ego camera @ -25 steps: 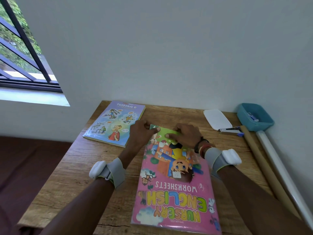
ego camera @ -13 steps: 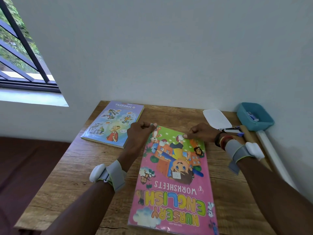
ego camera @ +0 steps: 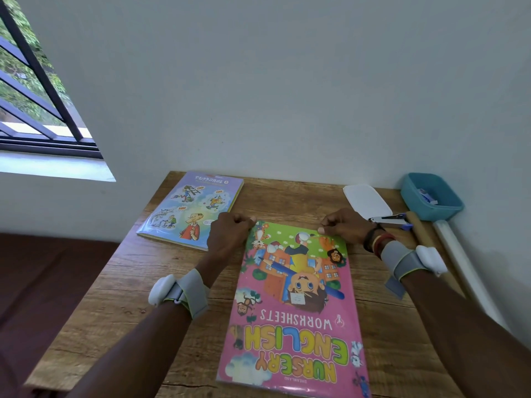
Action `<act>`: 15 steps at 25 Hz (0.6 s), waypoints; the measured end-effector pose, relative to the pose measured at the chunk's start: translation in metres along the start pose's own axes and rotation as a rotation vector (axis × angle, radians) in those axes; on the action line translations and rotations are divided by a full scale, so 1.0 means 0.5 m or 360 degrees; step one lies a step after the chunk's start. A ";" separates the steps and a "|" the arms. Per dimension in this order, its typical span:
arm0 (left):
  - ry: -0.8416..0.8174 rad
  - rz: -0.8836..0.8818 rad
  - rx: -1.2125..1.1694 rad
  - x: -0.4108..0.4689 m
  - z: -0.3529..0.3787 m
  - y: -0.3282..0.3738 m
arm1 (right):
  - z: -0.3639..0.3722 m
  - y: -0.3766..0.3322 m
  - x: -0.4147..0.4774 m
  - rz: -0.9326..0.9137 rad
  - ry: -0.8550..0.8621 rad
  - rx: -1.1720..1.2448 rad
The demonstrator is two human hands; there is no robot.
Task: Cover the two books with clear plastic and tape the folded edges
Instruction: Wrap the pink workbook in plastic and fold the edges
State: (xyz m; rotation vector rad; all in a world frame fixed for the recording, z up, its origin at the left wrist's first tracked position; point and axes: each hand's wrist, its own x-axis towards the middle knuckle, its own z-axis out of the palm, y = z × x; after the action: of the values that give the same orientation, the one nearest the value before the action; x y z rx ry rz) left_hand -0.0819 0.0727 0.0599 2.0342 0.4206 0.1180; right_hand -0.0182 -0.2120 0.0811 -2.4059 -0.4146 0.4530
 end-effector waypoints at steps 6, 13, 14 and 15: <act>0.0242 0.0247 0.0654 -0.014 0.019 -0.007 | 0.012 -0.010 -0.003 0.0016 0.0069 -0.0210; 0.0465 0.0689 0.1018 -0.038 0.028 -0.003 | 0.006 -0.011 -0.010 0.0036 0.0252 -0.0499; 0.0483 0.0723 0.1043 -0.041 0.031 -0.004 | 0.006 -0.010 -0.011 0.0040 0.0257 -0.0485; 0.0499 0.0747 0.1063 -0.042 0.032 -0.006 | 0.004 -0.008 -0.012 0.0045 0.0250 -0.0447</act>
State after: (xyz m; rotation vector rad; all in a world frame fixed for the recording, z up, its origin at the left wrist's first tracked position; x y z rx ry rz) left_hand -0.0980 0.0532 0.0516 2.7609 0.1691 0.6643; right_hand -0.0252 -0.2103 0.0834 -2.6989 -0.3969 0.2264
